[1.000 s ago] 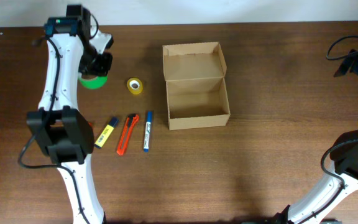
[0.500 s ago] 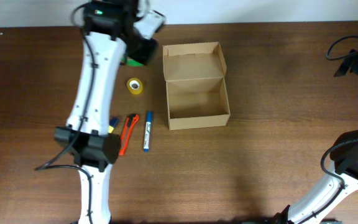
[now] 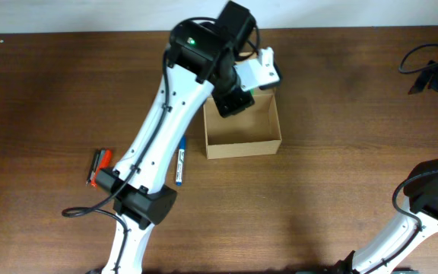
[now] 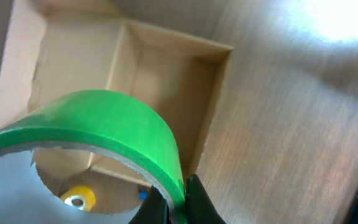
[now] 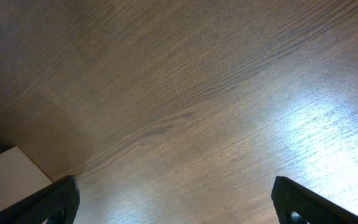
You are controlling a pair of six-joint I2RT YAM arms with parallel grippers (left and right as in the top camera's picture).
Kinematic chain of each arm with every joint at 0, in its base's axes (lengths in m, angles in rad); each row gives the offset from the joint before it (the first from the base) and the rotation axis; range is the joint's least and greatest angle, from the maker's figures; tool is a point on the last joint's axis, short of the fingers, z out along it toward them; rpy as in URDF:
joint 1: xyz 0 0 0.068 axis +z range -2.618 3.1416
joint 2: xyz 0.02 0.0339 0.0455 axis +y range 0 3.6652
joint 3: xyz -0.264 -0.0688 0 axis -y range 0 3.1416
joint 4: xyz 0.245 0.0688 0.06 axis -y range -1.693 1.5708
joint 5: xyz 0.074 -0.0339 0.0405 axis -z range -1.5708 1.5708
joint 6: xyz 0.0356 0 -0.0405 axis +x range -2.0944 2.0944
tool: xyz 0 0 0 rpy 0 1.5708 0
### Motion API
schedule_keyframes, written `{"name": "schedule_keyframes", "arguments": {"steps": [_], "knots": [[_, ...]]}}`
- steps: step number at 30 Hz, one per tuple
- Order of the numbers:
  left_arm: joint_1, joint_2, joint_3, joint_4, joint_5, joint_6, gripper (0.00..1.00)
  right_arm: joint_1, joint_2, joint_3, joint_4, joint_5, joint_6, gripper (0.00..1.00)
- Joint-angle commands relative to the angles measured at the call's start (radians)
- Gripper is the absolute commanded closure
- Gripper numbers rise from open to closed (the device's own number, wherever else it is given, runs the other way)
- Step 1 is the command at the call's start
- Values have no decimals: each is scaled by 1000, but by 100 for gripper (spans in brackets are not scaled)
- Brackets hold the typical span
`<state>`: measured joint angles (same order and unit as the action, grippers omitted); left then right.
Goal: Pack container
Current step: 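Lift the green tape roll and carry it over the box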
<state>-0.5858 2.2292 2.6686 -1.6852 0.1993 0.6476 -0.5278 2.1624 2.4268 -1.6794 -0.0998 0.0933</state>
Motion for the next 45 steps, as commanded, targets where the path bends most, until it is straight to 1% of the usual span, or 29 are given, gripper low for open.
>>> {"name": "schedule_keyframes", "arguments": {"steps": [1,7,17,22,26,32,40,45], "knots": [[-23,-34,8,-2,32,66,98,3,-30,0,0,-13,-8,1],[-27,-28,-36,3,86,104,98,4,-30,0,0,-13,-8,1],[-27,23,-184,92,86,114,98,3,-30,0,0,-13,-8,1],[-28,86,-184,122,80,108,99,4,-30,0,0,-13,-8,1],[-28,125,-184,197,-13,29,99,3,-30,0,0,-13,-8,0],[-28,148,-184,263,-33,13,98,4,-30,0,0,-13,-8,1],[-30,221,-184,242,-39,-8,98,3,-30,0,0,-13,-8,1],[-43,228,-184,242,-47,-8,98,3,-30,0,0,-13,-8,1]]}}
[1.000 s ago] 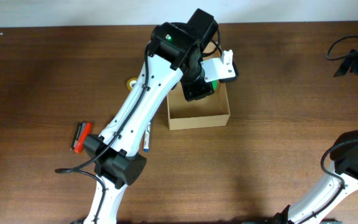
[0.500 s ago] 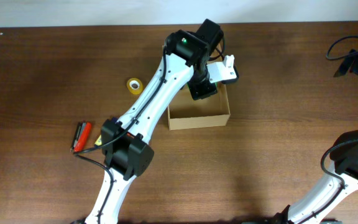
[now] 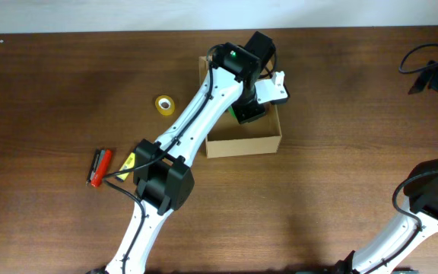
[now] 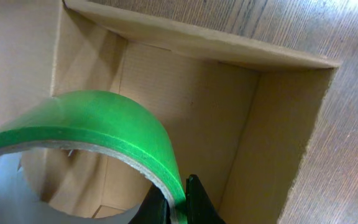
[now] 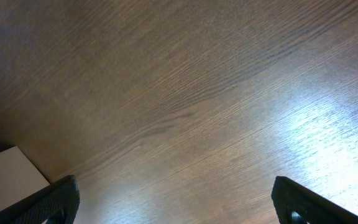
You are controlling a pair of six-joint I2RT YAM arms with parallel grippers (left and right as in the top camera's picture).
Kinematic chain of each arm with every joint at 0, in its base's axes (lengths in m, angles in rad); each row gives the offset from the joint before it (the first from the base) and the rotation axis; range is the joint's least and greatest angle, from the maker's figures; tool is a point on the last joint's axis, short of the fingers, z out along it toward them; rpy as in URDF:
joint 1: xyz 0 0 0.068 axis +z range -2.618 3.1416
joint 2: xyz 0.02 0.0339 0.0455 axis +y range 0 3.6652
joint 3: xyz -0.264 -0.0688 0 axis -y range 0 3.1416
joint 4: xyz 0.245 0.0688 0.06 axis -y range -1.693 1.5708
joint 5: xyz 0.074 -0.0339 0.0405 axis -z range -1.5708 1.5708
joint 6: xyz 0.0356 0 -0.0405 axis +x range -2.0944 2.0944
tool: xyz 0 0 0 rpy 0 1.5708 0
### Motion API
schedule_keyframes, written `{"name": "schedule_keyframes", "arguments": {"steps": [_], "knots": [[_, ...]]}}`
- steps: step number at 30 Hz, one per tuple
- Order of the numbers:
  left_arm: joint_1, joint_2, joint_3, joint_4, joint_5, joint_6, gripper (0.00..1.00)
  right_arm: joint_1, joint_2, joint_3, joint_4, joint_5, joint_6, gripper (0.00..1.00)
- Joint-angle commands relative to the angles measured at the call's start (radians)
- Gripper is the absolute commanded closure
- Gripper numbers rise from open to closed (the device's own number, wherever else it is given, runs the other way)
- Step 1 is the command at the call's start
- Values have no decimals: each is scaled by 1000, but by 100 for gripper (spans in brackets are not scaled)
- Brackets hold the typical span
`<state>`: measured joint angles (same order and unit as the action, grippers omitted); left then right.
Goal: Pack container
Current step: 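Lift the green tape roll and carry it over the box, then lower the green tape roll into the box and open the left gripper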
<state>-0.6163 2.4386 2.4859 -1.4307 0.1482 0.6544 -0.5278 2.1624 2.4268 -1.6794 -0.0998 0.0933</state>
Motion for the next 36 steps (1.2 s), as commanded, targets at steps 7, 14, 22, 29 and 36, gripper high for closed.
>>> {"name": "schedule_keyframes", "arguments": {"steps": [7,14,22,29,36], "knots": [[-36,19,-1,-11,-25,-15,98,3,-30,0,0,-13,-8,1],[-43,18,0,-5,-54,-19,99,4,-30,0,0,-13,-8,1],[-50,5,97,-2,-117,-55,98,4,-30,0,0,-13,-8,1],[-50,-40,123,-18,-148,-101,98,3,-30,0,0,-13,-8,1],[-99,-47,123,-87,-117,-199,99,3,-30,0,0,-13,-8,1]]}}
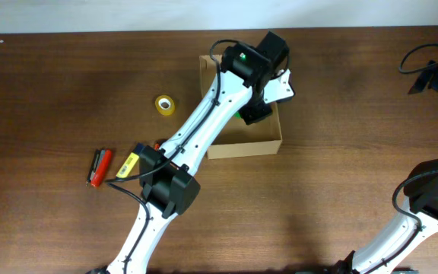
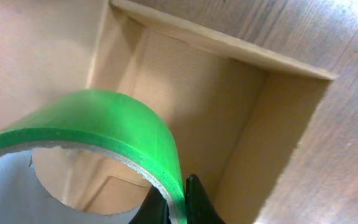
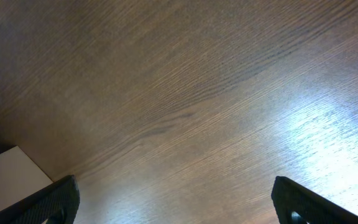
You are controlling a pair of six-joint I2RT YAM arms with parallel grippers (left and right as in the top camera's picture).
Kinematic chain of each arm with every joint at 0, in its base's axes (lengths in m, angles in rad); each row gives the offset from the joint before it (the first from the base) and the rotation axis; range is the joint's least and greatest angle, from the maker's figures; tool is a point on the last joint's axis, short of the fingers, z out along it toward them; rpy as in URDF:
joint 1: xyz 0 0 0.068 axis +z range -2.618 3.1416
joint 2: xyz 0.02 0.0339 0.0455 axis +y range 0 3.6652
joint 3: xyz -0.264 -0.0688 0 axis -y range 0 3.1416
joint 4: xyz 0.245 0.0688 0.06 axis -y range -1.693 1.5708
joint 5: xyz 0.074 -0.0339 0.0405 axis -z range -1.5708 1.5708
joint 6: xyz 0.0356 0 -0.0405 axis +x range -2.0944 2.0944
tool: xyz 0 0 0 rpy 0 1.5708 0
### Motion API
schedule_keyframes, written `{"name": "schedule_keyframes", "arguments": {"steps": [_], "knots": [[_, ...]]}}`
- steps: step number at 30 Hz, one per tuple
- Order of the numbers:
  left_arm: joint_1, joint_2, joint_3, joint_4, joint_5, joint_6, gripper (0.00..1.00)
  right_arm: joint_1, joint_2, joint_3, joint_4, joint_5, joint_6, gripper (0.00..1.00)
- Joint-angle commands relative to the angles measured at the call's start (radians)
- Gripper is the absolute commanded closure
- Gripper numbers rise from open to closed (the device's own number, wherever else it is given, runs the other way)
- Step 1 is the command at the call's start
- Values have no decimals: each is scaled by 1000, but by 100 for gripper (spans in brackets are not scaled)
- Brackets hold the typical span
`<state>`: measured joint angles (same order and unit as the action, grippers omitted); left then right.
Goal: Pack container
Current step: 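Lower the green tape roll into the box and open the left gripper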
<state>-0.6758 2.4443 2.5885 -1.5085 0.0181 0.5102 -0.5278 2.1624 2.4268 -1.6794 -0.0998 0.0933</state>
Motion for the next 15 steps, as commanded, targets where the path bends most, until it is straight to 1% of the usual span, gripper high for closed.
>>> {"name": "schedule_keyframes", "arguments": {"steps": [1,7,15], "knots": [[-52,-53,20,-21,15,-59,98,3,-30,0,0,-13,-8,1],[-92,-53,20,-32,23,-98,98,4,-30,0,0,-13,-8,0],[-60,-51,8,-22,40,-106,98,4,-30,0,0,-13,-8,1]]}}
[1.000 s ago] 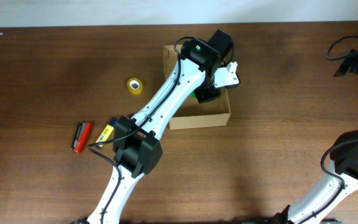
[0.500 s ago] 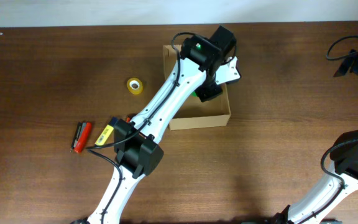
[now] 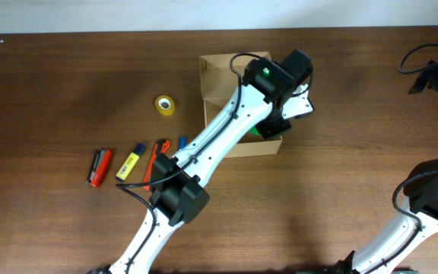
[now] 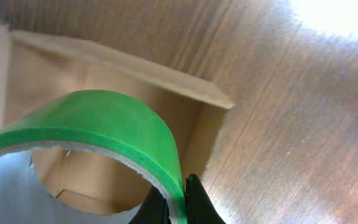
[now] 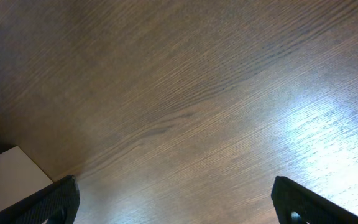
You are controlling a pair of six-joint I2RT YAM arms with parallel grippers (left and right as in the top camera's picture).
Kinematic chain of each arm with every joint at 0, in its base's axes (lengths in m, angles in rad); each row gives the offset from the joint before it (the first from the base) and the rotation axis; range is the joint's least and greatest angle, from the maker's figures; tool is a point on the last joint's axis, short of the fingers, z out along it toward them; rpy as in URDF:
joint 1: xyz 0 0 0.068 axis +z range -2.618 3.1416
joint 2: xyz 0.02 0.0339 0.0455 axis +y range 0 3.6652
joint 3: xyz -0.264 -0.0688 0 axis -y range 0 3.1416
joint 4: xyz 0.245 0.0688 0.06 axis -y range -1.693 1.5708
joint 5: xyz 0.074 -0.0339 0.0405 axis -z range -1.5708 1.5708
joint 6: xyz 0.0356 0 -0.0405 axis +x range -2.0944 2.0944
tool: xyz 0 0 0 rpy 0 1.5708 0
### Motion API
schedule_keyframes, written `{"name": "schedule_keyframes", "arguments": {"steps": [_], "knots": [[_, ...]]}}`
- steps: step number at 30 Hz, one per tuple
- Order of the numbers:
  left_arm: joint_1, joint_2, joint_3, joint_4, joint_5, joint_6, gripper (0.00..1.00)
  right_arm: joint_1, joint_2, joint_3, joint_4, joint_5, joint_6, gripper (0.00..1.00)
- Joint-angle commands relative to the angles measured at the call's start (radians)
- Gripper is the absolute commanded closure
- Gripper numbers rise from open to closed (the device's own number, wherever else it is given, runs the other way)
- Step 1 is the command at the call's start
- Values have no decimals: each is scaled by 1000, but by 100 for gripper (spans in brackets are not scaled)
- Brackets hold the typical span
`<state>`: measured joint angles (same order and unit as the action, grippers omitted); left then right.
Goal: Pack container
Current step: 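Lower the green tape roll into the box and open the left gripper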
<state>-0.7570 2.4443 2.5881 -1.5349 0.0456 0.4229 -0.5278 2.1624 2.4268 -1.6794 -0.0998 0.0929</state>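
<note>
An open cardboard box (image 3: 223, 80) stands at the table's middle back. My left gripper (image 4: 178, 202) is shut on the wall of a green tape roll (image 4: 104, 124), one finger inside the ring and one outside. In the overhead view the gripper (image 3: 271, 125) holds the green tape roll (image 3: 257, 131) over the box's front right corner. The left wrist view shows the box's rim (image 4: 135, 68) and bare cardboard floor behind the roll. My right gripper (image 5: 176, 202) is open over bare wood, far from the box.
A yellow tape roll (image 3: 164, 104) lies left of the box. Several pens and markers (image 3: 128, 161) lie in a row at the front left. Black cables (image 3: 432, 72) sit at the far right edge. A white block (image 5: 11, 177) shows low in the right wrist view.
My left gripper, still shut on the green roll, has moved right, from over the box's middle to its front right corner. The right gripper has not moved.
At first my left gripper held the green roll over the box's left side. Then it was further over the box's inside, then near its right wall, and now at the front right corner. The roll stayed gripped throughout. The right arm stayed still and open.
</note>
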Motion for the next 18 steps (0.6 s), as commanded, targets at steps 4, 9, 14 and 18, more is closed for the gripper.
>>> {"name": "schedule_keyframes", "arguments": {"steps": [4,9,14,18], "knots": [[44,-39,8,5,36,-19,99,3,-30,0,0,-13,-8,1],[51,-5,8,4,66,-19,99,4,-30,0,0,-13,-8,1],[51,31,8,5,71,-29,99,4,-30,0,0,-13,-8,1],[51,74,7,8,76,-34,98,3,-30,0,0,-13,-8,1]]}}
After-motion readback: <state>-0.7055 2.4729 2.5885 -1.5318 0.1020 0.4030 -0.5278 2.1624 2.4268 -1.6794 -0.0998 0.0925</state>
